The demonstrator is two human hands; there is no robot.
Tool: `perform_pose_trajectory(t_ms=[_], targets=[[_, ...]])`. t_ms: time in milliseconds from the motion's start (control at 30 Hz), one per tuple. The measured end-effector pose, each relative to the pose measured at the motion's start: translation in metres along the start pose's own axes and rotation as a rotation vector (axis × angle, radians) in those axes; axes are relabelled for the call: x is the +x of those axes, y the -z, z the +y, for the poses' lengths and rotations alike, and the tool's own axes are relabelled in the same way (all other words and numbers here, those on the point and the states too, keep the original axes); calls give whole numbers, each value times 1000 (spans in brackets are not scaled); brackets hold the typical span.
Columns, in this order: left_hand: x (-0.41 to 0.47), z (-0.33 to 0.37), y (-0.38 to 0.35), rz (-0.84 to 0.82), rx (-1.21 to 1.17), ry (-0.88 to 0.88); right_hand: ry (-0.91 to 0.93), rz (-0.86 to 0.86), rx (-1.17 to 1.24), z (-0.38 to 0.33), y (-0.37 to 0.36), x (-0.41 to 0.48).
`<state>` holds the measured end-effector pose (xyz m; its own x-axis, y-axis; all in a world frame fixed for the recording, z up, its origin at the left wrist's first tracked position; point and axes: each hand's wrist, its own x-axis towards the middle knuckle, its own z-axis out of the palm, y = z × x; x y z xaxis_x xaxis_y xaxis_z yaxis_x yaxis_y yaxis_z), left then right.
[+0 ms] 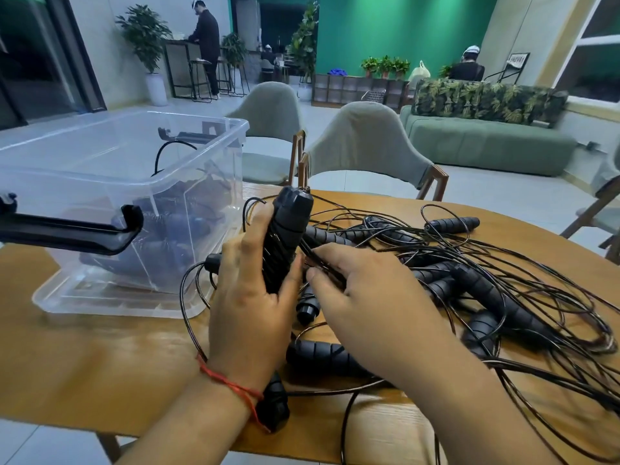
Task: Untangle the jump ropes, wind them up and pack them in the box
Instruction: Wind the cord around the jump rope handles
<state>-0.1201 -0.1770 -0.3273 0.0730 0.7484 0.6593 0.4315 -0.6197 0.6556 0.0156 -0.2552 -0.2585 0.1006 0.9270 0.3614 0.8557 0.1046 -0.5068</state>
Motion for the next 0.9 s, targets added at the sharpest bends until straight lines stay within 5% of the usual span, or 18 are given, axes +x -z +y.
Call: perform_pose_trajectory(t_ms=[233,533,733,900], targets=[[-2,-2,-2,-4,136,-16,23,-19,-65,-9,5,-3],[0,-1,-1,-54,267,-32,-17,-124,238,14,13,4],[1,1,1,-70,153,70,-145,-266,672,23,19,6],[10,4,12,-206,307,-41,-263,-188,841,20,14,9]])
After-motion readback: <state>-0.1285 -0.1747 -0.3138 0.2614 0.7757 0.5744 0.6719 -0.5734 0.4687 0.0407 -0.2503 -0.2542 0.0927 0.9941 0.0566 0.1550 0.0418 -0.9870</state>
